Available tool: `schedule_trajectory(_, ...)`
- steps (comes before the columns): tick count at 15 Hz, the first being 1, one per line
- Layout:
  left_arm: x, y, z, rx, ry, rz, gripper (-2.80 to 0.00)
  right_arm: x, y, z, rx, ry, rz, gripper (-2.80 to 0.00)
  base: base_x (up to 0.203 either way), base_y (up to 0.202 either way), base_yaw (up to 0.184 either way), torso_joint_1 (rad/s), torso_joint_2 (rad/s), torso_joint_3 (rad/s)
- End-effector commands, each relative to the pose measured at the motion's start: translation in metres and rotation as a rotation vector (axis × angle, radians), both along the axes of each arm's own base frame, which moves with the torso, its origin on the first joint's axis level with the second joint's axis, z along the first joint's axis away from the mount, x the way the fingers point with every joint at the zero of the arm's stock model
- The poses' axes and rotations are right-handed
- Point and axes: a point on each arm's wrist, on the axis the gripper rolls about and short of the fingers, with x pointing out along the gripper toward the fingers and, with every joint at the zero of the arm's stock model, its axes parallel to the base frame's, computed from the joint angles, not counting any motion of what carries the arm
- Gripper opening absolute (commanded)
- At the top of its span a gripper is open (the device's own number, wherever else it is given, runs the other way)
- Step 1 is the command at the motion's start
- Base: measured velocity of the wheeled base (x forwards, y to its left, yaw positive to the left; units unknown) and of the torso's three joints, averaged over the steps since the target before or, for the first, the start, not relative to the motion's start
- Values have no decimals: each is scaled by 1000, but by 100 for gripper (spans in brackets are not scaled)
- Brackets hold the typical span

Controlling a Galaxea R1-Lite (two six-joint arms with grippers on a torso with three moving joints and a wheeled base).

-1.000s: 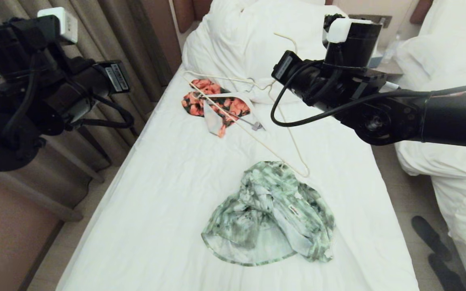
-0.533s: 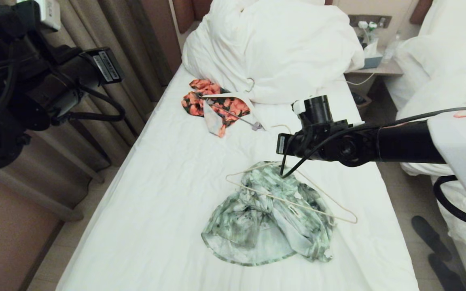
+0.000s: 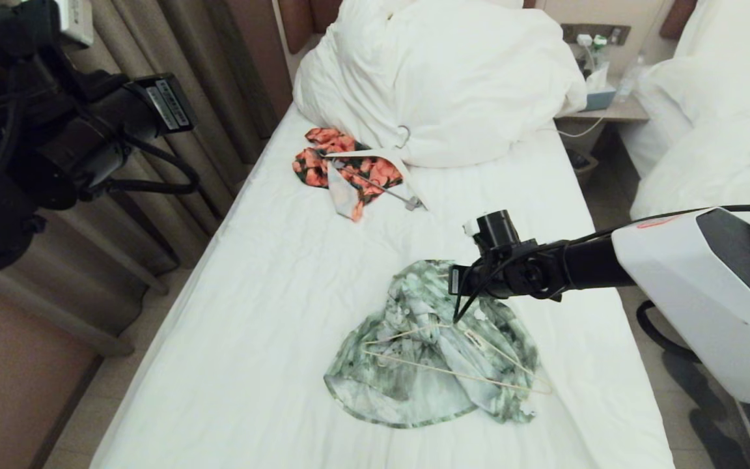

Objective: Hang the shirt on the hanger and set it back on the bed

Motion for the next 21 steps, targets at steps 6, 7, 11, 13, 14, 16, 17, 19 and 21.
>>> schedule_trajectory(6, -31, 3, 5, 2, -21, -12, -280, -38, -4, 8, -77, 47, -60, 0, 0, 0, 0, 0, 0, 0)
schedule_trajectory(7, -40, 3, 7, 9, -33, -25, -280, -50, -9, 11, -106, 54, -73, -280, 0, 0, 0, 0, 0, 0)
schedule_trajectory(11, -52, 18, 2, 38, -25, -43, -280, -90, -35, 44, -155, 17, -129, -280, 0, 0, 0, 0, 0, 0)
schedule_trajectory(13, -76, 19, -9, 57, -7, -108, -280, -125, -53, 63, -183, -13, -174, -280, 0, 0, 0, 0, 0, 0)
schedule_trajectory(14, -93, 19, -14, 66, -9, -155, -280, -148, -63, 72, -189, -27, -183, -280, 0, 0, 0, 0, 0, 0)
schedule_trajectory(16, -127, 20, -24, 74, -17, -214, -280, -195, -87, 92, -172, -75, -196, -280, 0, 0, 0, 0, 0, 0)
schedule_trajectory(17, -147, 22, -27, 71, -35, -224, -280, -220, -101, 106, -142, -125, -205, -280, 0, 0, 0, 0, 0, 0)
schedule_trajectory(19, -186, 34, -36, 72, -51, -184, -280, -272, -136, 135, -70, -253, -241, -280, 0, 0, 0, 0, 0, 0)
schedule_trajectory(21, -224, 48, -46, 72, -74, -102, -280, -326, -173, 152, -16, -387, -296, -280, 0, 0, 0, 0, 0, 0)
